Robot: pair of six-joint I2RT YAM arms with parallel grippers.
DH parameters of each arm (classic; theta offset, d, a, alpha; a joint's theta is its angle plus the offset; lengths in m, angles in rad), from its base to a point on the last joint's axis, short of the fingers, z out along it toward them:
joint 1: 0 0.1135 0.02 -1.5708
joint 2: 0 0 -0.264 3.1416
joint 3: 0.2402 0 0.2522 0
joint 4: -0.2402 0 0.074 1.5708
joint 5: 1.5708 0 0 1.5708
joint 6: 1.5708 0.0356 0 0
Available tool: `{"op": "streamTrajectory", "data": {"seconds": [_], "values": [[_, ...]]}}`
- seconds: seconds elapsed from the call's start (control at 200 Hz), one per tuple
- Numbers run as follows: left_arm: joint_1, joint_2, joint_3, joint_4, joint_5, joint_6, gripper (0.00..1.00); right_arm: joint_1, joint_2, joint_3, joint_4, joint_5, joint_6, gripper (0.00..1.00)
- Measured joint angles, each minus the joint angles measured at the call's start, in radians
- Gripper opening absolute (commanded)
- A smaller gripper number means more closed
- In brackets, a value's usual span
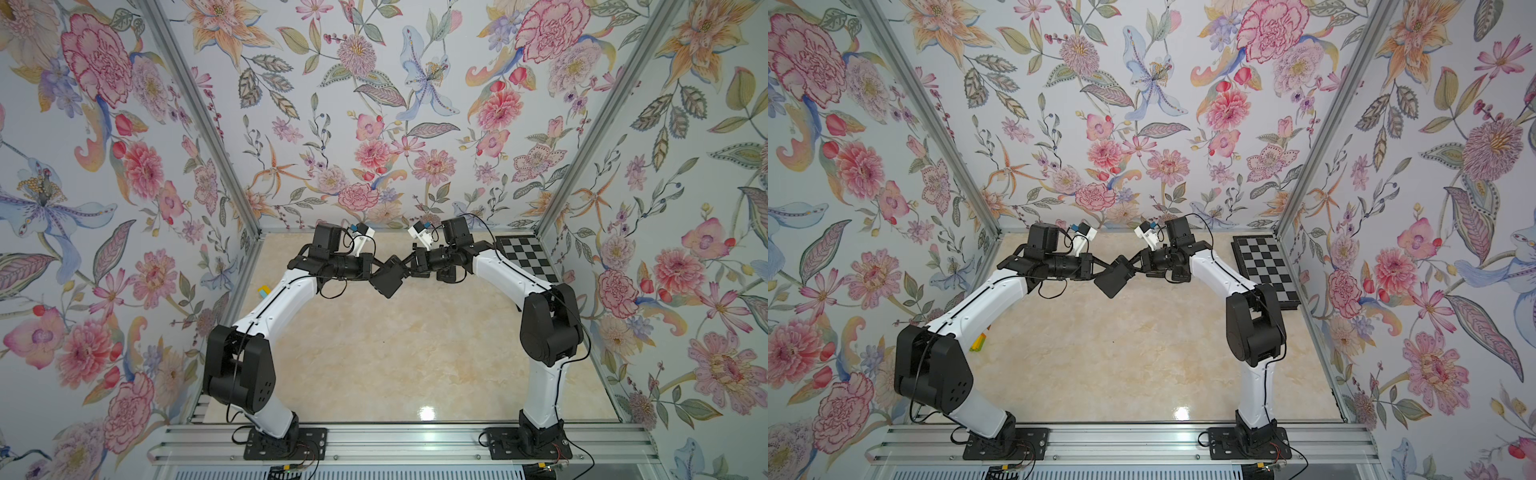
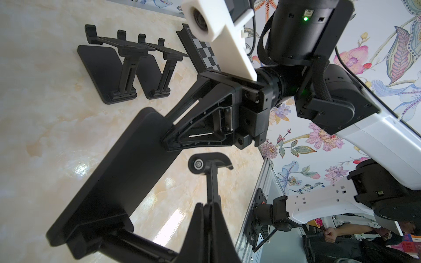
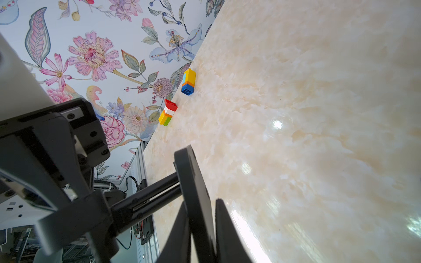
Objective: Open the phone stand
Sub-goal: Open the phone stand, then place the phone stand at the center of the board.
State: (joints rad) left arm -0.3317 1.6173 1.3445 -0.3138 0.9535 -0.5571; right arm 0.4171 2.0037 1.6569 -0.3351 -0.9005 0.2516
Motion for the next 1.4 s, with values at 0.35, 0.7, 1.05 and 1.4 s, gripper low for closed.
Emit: {"op": "streamTrajectory", "data": {"seconds": [0.35,0.7,1.05,1.4], "values": [[-0.020,0.011,0.002,0.016,-0.012,0.000,0.00,-0.005,0.001,0.049,-0.048,0.054,0.026,0.47],[-0.050,0.117,0.035,0.018,-0.011,-0.014,0.00,-0.080,-0.006,0.107,-0.057,0.179,0.129,1.00],[-0.006,0.253,0.219,0.027,-0.019,-0.114,0.00,-0.131,-0.080,0.108,-0.032,0.187,0.156,1.00],[0.031,0.537,0.502,0.105,-0.048,-0.438,0.00,-0.155,-0.150,0.054,0.002,0.188,0.158,1.00]]}}
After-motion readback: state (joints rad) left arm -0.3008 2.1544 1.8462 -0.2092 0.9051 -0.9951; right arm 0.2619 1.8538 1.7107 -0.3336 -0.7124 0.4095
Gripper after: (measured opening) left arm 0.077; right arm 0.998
